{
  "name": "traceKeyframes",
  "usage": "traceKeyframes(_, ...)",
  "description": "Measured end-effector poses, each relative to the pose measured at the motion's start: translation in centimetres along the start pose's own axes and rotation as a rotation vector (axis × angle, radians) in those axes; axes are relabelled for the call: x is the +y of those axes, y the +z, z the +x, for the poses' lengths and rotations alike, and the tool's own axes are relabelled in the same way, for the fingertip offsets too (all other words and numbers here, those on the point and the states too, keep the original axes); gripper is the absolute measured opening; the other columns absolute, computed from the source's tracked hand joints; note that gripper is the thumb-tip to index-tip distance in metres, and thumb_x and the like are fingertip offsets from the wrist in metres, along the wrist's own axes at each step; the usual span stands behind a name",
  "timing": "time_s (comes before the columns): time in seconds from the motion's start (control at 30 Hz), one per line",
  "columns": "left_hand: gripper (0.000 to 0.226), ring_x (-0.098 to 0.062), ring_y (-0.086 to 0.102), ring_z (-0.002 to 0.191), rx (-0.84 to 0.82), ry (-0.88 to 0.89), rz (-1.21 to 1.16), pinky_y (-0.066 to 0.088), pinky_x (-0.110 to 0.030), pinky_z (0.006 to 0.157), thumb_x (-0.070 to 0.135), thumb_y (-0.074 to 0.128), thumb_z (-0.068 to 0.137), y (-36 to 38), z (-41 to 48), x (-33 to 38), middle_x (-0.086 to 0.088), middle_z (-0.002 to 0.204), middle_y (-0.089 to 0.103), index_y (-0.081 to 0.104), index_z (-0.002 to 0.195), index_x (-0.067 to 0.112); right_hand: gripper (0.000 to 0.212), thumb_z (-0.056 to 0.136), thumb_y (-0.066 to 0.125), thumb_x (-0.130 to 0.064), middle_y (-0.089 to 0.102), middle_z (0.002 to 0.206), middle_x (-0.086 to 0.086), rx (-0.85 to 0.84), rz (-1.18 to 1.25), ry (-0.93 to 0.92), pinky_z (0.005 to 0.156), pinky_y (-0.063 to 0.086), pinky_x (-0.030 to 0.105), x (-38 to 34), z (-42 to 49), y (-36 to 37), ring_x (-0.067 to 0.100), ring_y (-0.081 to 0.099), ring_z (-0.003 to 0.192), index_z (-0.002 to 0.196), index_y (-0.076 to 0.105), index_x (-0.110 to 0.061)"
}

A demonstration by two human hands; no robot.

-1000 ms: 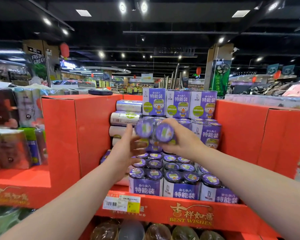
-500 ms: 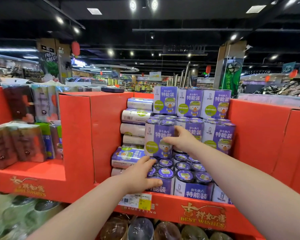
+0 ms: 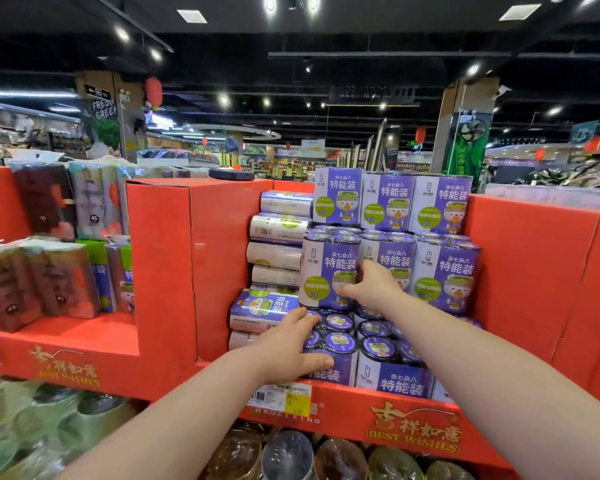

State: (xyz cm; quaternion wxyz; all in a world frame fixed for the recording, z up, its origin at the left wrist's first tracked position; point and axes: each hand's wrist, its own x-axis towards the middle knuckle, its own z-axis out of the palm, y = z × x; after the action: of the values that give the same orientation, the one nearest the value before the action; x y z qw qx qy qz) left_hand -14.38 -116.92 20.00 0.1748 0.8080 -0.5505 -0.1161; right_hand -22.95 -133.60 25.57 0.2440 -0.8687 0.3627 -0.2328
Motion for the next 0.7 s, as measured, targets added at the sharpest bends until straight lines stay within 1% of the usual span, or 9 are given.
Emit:
traceKeyframes(0.2,0.087,-0.022,0.016,0.148,-0.002,-0.005,0.004,0.022,-0.041,0.118,0.058,0.056,0.087,0.1,0.1,-0.2,0.007,0.162,-0.005,0.011,0.154,0.028,0.051,0.078,0.077,-0.032,0.062,0.122,0.009,-0.039,-0.005,0.030,0.079,0.043,0.028,0.0,0.5,-0.2,0.026,0.058,0.109,0.121,0.057,-0.010)
traceKeyframes(0.27,0.087,-0.022,0.016,0.147,0.002,-0.010,0.008,0.022,-0.042,0.118,0.059,0.056,0.086,0.1,0.2,-0.2,0.007,0.162,-0.005,0.011,0.154,0.029,0.055,0.080,0.076,-0.032,0.060,0.125,0.010,-0.032,-0.009,0.045,0.079,0.041,0.027,-0.2,0.3,-0.1,0.027,0.056,0.112,0.124,0.054,-0.008)
traceKeyframes(0.37,0.088,-0.020,0.018,0.147,0.012,-0.012,0.000,0.023,-0.040,0.118,0.058,0.058,0.086,0.2,0.2,-0.3,0.008,0.162,-0.005,0.012,0.154,0.028,0.060,0.083,0.072,-0.033,0.055,0.132,0.011,-0.009,-0.042,0.037,0.081,0.038,0.027,-0.6,-0.5,0.2,0.028,0.053,0.119,0.130,0.045,-0.007)
traceKeyframes(0.47,0.089,-0.018,0.020,0.147,0.025,-0.023,0.017,0.025,-0.040,0.117,0.058,0.060,0.084,0.1,0.1,-0.2,0.010,0.162,-0.003,0.013,0.154,0.029,0.068,0.083,0.072,-0.033,0.053,0.133,0.008,-0.021,-0.009,0.013,0.081,0.038,0.028,-0.5,-1.8,-0.2,0.027,0.052,0.120,0.136,0.038,-0.009)
traceKeyframes(0.53,0.089,-0.017,0.023,0.146,0.041,-0.035,0.032,0.027,-0.039,0.116,0.058,0.063,0.083,-0.1,-0.1,0.1,0.010,0.162,0.001,0.016,0.154,0.030,0.065,0.085,0.070,-0.032,0.054,0.133,0.007,-0.014,-0.023,-0.028,0.084,0.041,0.029,-0.4,-3.2,-0.9,0.026,0.053,0.119,0.137,0.038,-0.012)
traceKeyframes(0.6,0.087,-0.016,0.027,0.144,0.078,-0.052,0.053,0.029,-0.037,0.114,0.056,0.065,0.082,-0.2,-0.4,0.6,0.009,0.161,0.007,0.021,0.152,0.029,0.057,0.087,0.065,-0.031,0.054,0.133,0.006,0.005,-0.102,-0.100,0.088,0.044,0.032,0.0,-4.8,-1.6,0.025,0.053,0.119,0.137,0.041,-0.015)
traceKeyframes(0.7,0.082,-0.017,0.035,0.139,0.204,-0.093,0.072,0.035,-0.037,0.109,0.055,0.066,0.081,0.4,-1.4,1.5,0.006,0.158,0.017,0.029,0.149,0.026,0.044,0.092,0.056,-0.029,0.051,0.136,0.002,0.025,-0.289,-0.269,0.096,0.045,0.038,0.7,-7.8,-2.5,0.024,0.051,0.123,0.134,0.047,-0.021)
